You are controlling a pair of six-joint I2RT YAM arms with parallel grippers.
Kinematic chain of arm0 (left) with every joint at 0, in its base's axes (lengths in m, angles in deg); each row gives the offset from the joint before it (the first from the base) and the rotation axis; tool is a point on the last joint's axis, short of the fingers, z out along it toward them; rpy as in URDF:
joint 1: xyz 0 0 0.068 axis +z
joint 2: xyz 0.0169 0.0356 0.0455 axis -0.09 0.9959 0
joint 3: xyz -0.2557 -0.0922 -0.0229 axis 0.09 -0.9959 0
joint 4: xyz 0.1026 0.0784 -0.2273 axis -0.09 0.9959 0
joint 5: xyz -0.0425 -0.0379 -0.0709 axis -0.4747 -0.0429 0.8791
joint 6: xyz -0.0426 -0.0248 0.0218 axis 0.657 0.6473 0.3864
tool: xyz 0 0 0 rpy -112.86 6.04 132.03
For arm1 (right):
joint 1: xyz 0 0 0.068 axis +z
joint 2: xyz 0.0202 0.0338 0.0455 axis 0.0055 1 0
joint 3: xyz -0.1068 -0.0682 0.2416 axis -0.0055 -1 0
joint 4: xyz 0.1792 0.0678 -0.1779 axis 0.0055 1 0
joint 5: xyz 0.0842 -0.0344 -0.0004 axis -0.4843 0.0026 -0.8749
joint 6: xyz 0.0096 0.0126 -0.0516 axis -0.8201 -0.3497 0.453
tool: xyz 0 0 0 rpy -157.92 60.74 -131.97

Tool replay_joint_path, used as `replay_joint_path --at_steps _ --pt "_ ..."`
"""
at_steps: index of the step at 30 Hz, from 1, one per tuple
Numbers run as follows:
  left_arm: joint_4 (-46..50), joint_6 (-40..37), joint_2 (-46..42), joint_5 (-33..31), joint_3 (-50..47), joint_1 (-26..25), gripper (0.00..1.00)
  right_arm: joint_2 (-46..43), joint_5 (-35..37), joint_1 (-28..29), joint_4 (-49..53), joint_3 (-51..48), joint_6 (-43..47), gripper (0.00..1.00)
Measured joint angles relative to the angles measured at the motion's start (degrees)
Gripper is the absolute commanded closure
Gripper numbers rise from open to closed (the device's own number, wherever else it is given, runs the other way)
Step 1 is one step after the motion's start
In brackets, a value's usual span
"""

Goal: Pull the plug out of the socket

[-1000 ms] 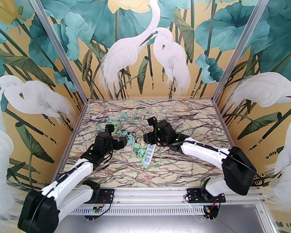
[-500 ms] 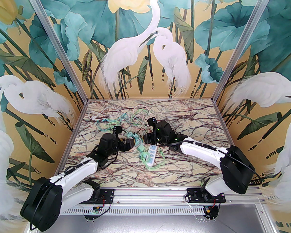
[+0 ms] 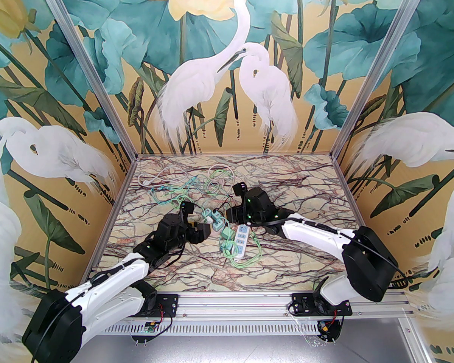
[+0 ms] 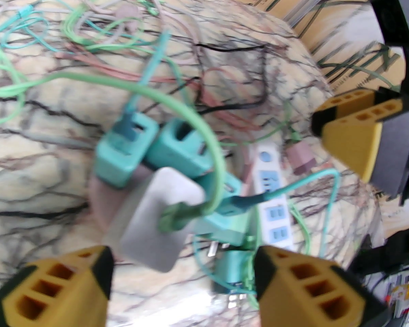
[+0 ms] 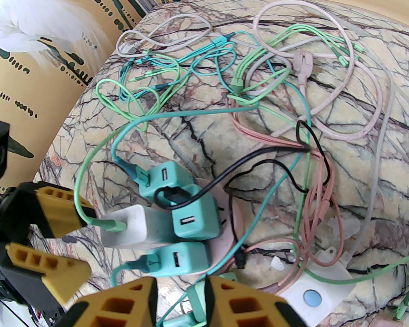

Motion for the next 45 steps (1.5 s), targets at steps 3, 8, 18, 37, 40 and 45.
replay_joint_path --at_steps 3,8,18,37,40,45 --pt "1.55 -2.12 2.01 -1.53 0.79 -0.22 0.31 0.07 -0.04 -0.02 -0.02 0.0 -0.04 0.68" --pt "1.86 -5.7 7.72 -2.21 2.58 -0.26 0.29 0.55 -0.07 -0.02 -0.04 0.0 -0.48 0.68" --pt "1.14 -10.88 17.59 -1.79 8.2 -0.33 0.46 0.74 -0.5 -0.92 -0.57 -0.22 -0.92 0.68" --pt "4.07 -10.49 18.16 -7.3 9.68 -5.7 0.68 1.7 -7.19 -4.59 -4.35 -1.88 -4.81 0.7" --pt "4.94 -9.51 17.88 -8.83 9.73 -6.23 0.66 4.68 -10.32 -4.85 -6.19 -1.57 -6.82 0.68" --pt "6.19 -8.31 17.84 -10.62 10.21 -6.4 0.65 11.52 -14.75 -4.87 -6.49 0.72 -9.79 0.68"
